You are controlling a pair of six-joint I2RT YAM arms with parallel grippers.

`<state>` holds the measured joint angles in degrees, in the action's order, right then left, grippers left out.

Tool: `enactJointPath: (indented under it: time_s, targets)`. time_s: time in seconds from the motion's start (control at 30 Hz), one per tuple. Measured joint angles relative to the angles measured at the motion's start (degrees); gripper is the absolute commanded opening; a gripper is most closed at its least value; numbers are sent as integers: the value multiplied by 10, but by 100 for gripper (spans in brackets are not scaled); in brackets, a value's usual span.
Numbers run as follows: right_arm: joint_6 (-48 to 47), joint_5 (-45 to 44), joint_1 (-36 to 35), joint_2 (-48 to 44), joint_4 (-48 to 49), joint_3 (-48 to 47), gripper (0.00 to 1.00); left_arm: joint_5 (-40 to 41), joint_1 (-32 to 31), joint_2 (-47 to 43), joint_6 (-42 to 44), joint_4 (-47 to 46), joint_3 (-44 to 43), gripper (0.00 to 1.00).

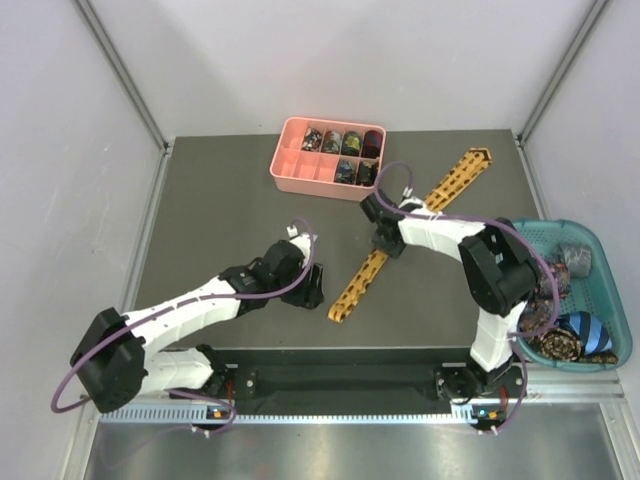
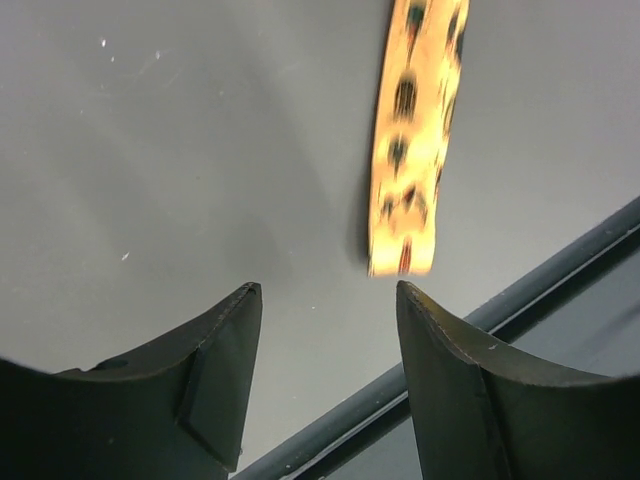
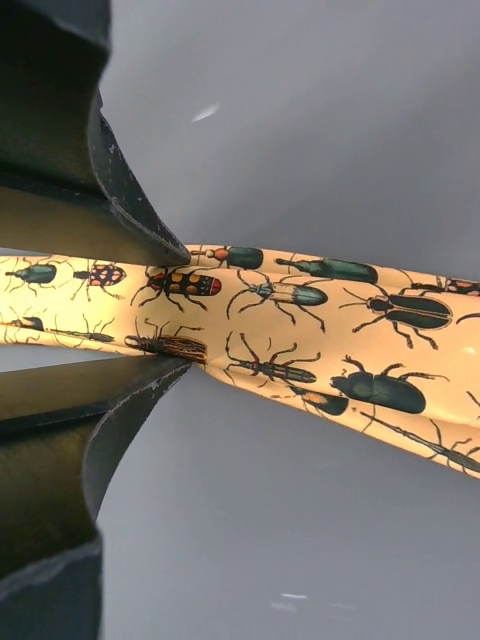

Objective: Roll the ties
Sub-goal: Flatten the tie

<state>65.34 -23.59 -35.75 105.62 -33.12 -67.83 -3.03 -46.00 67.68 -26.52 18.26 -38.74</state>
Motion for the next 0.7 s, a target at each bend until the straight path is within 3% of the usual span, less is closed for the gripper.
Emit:
enactJointPath:
  time_s: [0.23,0.33,0.43,0.7]
  targets:
    - [-62,9,105,35,32,-44,43,3,2,21,-4,-3,6,60]
    - [-93,8,137,49,35,-66,59,7,2,30,-3,-5,6,61]
    - [-116,8,133,51,38,-70,73,22,2,30,-4,-9,6,63]
    - [-140,23,85,41,44,-56,74,53,2,-19,-6,-28,18,62]
